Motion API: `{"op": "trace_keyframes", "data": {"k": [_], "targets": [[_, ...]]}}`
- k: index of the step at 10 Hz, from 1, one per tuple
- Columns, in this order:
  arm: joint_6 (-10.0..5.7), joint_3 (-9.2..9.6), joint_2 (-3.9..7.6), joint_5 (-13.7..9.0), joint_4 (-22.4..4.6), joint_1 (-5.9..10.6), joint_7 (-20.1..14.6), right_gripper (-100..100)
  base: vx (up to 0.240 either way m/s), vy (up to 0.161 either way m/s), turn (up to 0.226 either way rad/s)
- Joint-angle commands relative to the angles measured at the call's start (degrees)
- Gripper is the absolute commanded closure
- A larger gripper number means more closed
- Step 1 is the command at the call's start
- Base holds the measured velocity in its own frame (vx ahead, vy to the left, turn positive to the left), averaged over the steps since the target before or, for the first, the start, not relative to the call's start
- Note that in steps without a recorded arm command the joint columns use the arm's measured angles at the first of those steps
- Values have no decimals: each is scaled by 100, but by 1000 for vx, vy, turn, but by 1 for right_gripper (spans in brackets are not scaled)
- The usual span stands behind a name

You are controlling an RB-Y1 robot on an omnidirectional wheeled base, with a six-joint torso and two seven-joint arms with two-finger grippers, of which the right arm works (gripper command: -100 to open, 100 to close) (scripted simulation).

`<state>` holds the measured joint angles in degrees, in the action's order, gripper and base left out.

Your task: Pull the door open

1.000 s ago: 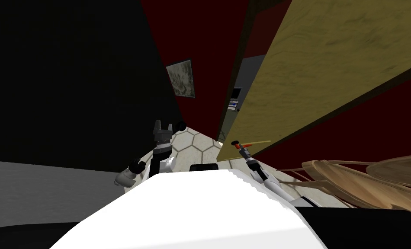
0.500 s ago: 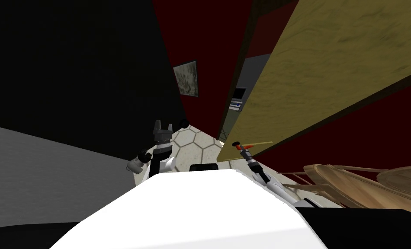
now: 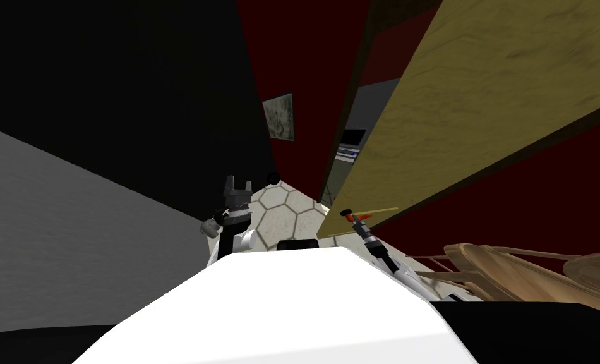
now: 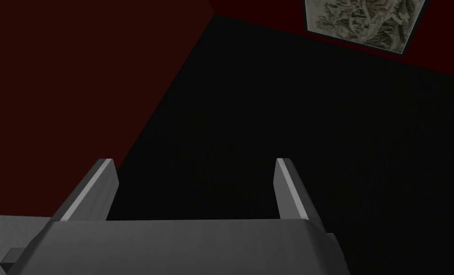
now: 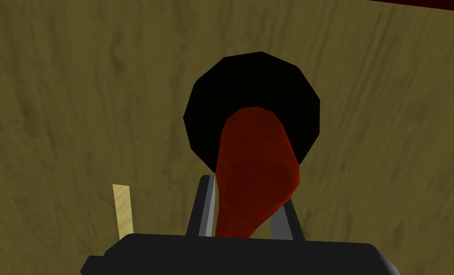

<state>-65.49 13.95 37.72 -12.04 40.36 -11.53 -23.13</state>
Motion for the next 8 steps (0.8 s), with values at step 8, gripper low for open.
{"op": "trace_keyframes", "data": {"k": [8], "targets": [[-469,100,81,-45,-305,-95,-83,100,-160,-65,142]]}}
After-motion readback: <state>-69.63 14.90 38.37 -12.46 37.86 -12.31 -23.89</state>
